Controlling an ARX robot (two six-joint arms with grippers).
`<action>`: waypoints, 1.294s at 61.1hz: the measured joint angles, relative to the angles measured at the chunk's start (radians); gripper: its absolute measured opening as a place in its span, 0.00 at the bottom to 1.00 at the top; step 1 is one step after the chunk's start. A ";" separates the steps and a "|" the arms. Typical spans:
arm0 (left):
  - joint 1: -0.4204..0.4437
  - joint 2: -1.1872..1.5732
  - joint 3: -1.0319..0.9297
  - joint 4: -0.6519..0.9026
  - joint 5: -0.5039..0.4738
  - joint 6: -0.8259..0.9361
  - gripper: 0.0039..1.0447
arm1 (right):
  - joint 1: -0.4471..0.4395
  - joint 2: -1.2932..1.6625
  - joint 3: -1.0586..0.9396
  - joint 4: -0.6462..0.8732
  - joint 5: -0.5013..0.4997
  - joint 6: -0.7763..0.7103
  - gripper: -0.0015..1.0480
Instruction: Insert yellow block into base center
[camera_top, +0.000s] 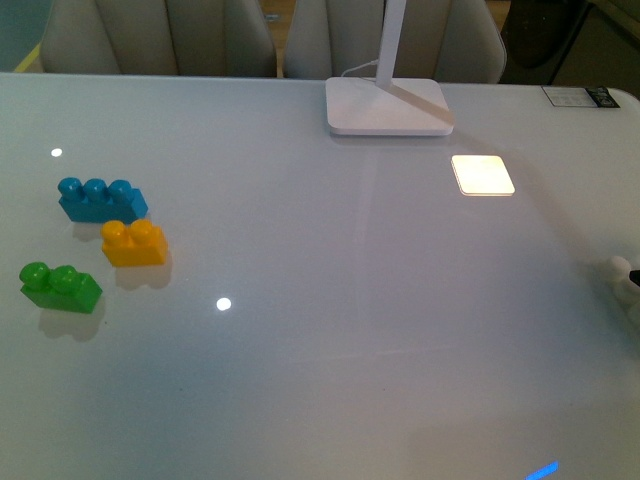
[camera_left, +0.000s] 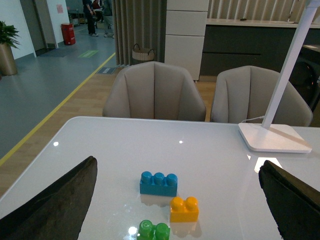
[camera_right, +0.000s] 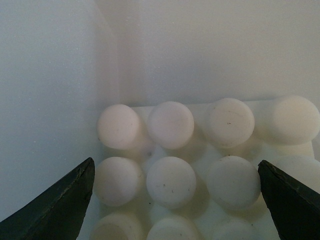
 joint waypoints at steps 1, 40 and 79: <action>0.000 0.000 0.000 0.000 0.000 0.000 0.93 | 0.002 0.002 0.001 0.000 0.003 0.000 0.92; 0.000 0.000 0.000 0.000 0.000 0.000 0.93 | 0.332 0.059 0.102 -0.084 0.128 -0.006 0.86; 0.000 0.000 0.000 0.000 0.000 0.000 0.93 | 0.669 0.109 0.326 -0.348 0.261 0.098 0.87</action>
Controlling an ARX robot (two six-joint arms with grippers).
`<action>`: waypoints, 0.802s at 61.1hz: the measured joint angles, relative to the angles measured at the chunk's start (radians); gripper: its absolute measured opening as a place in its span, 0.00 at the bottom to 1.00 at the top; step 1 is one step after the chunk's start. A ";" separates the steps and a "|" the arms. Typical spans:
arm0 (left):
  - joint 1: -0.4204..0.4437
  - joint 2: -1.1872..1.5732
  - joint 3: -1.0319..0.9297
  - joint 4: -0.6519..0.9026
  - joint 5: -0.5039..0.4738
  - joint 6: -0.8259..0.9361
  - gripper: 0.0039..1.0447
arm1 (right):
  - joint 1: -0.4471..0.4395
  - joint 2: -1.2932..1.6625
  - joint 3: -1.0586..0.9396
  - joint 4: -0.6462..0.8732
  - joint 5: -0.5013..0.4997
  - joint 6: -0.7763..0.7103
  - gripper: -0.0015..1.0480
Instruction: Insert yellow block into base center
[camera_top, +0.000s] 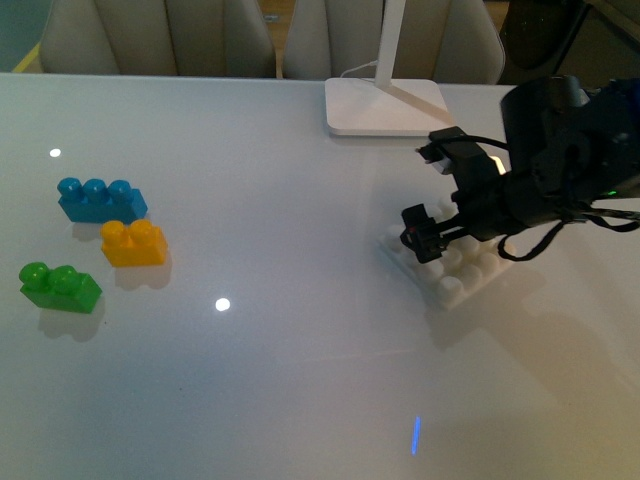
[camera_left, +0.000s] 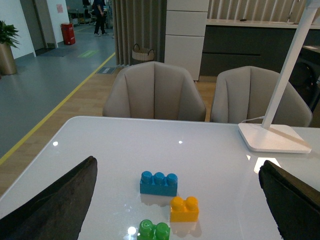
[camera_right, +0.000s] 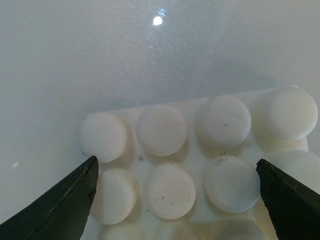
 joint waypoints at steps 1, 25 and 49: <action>0.000 0.000 0.000 0.000 0.000 0.000 0.93 | 0.006 0.003 0.005 -0.002 0.002 0.006 0.87; 0.000 0.000 0.000 0.000 0.000 0.000 0.93 | 0.208 0.138 0.281 -0.065 0.106 0.286 0.85; 0.000 0.000 0.000 0.000 0.000 0.000 0.93 | 0.335 0.206 0.431 -0.159 0.090 0.267 0.85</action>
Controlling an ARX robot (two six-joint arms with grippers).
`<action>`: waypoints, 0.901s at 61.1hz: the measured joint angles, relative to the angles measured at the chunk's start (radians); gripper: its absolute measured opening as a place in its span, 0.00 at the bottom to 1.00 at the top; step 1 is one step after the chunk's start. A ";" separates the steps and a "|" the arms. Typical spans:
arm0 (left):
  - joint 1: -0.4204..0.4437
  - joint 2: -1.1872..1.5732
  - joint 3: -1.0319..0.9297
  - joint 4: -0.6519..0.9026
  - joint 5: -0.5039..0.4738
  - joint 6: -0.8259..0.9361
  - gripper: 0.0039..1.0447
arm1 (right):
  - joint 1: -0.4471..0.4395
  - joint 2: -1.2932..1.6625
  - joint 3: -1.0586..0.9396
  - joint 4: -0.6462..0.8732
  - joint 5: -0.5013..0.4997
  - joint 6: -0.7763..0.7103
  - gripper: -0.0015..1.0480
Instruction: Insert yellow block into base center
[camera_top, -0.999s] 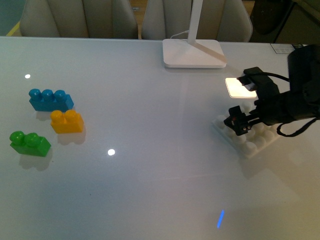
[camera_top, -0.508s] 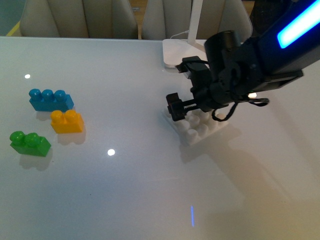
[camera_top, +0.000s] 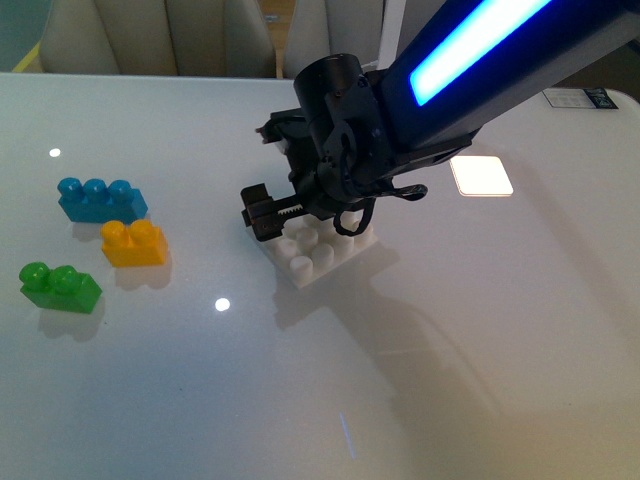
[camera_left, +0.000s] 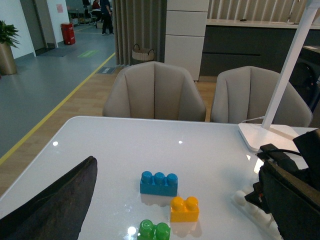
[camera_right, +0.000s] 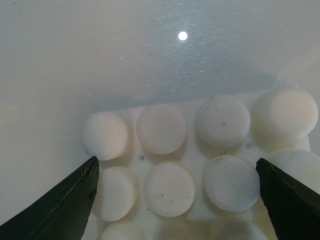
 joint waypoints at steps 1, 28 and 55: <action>0.000 0.000 0.000 0.000 0.000 0.000 0.93 | 0.002 0.000 0.001 -0.003 -0.003 -0.004 0.85; 0.000 0.000 0.000 0.000 0.000 0.000 0.93 | 0.049 -0.003 0.019 -0.193 -0.167 -0.448 0.88; 0.000 0.000 0.000 0.000 0.000 0.000 0.93 | 0.042 0.071 0.218 -0.439 -0.224 -0.716 0.89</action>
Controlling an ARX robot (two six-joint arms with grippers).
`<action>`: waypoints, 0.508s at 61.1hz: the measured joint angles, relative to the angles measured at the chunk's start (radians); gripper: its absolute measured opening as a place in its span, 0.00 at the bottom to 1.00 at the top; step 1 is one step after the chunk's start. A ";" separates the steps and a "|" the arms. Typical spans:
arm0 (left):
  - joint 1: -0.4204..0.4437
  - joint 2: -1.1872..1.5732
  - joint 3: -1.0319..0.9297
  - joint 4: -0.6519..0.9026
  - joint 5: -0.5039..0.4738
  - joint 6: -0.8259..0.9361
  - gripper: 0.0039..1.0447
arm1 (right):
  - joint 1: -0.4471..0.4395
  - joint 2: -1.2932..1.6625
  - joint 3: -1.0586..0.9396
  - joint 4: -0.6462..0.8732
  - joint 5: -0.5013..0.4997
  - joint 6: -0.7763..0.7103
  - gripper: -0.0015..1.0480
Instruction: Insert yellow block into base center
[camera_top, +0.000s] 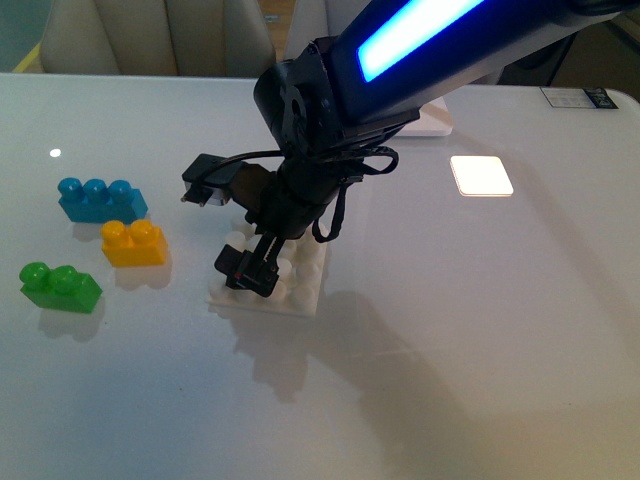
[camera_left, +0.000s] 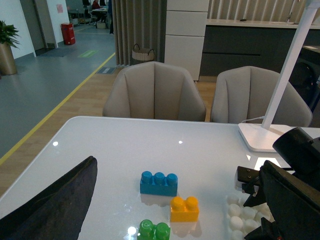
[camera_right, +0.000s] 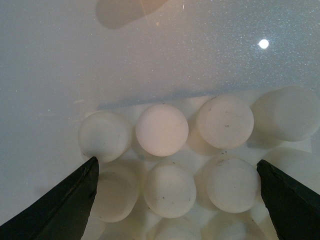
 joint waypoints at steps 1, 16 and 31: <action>0.000 0.000 0.000 0.000 0.000 0.000 0.93 | -0.001 0.005 0.011 -0.006 -0.003 -0.005 0.89; 0.000 0.000 0.000 0.000 0.000 0.000 0.93 | -0.005 0.061 0.130 -0.078 -0.033 -0.066 0.89; 0.000 0.000 0.000 0.000 0.000 0.000 0.93 | 0.000 0.087 0.185 -0.106 -0.046 -0.087 0.89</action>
